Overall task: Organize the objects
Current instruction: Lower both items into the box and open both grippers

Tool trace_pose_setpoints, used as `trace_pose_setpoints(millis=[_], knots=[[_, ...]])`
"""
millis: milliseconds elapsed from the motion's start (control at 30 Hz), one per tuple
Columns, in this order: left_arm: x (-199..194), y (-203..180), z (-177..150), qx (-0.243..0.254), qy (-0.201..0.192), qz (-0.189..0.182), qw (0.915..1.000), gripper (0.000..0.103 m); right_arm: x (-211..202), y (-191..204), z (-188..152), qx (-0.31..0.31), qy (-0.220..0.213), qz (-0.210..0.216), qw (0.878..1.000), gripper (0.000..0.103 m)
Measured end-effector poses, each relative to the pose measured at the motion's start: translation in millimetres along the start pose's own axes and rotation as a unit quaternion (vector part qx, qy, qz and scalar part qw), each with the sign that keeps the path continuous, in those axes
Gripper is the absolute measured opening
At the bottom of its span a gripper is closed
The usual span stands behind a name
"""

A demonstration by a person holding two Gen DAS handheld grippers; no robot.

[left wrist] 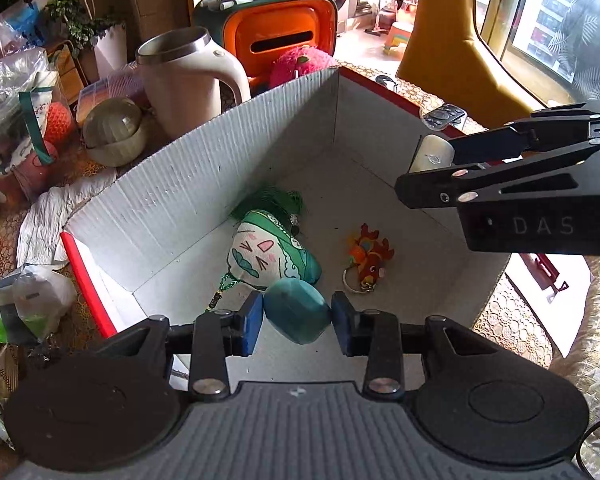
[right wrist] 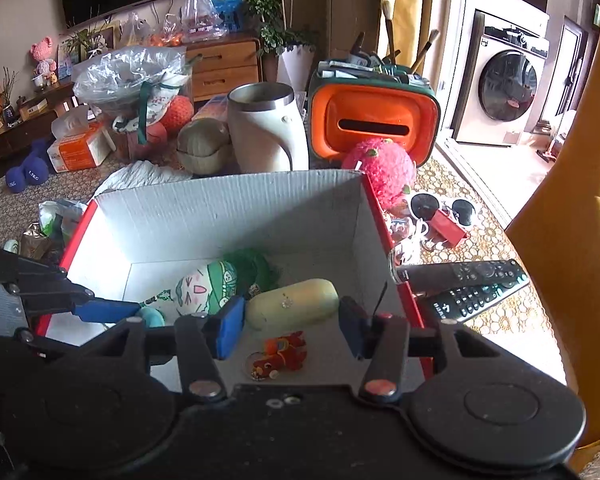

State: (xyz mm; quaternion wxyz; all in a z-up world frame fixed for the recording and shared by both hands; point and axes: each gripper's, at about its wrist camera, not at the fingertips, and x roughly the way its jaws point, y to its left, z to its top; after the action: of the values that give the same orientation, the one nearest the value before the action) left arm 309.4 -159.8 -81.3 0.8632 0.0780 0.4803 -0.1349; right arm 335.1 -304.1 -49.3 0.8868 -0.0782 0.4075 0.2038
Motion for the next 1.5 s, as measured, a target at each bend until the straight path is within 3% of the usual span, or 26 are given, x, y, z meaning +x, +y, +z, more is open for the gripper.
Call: trace_pose_setpoints(millis=[367, 700, 900, 1033, 1167, 1500], knots=[[50.2, -2.4, 13.1, 0.001, 0.079, 0.012, 0.9968, 0.036, 71.7, 5.3, 12.7, 0.009, 0.105, -0.001, 0.994, 0.050], [77.6, 1.5, 16.4, -0.002, 0.157, 0.006, 0.9877, 0.037, 96.9, 0.9, 12.5, 0.020, 0.168, 0.000, 0.986, 0.051], [78.6, 1.4, 16.1, 0.000, 0.162, 0.003, 0.9868, 0.039, 98.7, -1.1, 14.5, 0.027, 0.174, -0.001, 0.984, 0.056], [77.8, 0.9, 13.8, -0.001, 0.163, 0.009, 0.9865, 0.049, 96.1, 0.9, 16.4, 0.023, 0.167, -0.003, 0.986, 0.062], [68.9, 0.5, 12.2, 0.002, 0.149, 0.009, 0.9888, 0.056, 90.8, 0.7, 16.7, 0.027, 0.160, -0.004, 0.987, 0.062], [22.9, 5.3, 8.4, -0.008, 0.103, 0.006, 0.9946, 0.058, 58.3, 12.0, 20.0, 0.030, 0.135, -0.005, 0.990, 0.063]])
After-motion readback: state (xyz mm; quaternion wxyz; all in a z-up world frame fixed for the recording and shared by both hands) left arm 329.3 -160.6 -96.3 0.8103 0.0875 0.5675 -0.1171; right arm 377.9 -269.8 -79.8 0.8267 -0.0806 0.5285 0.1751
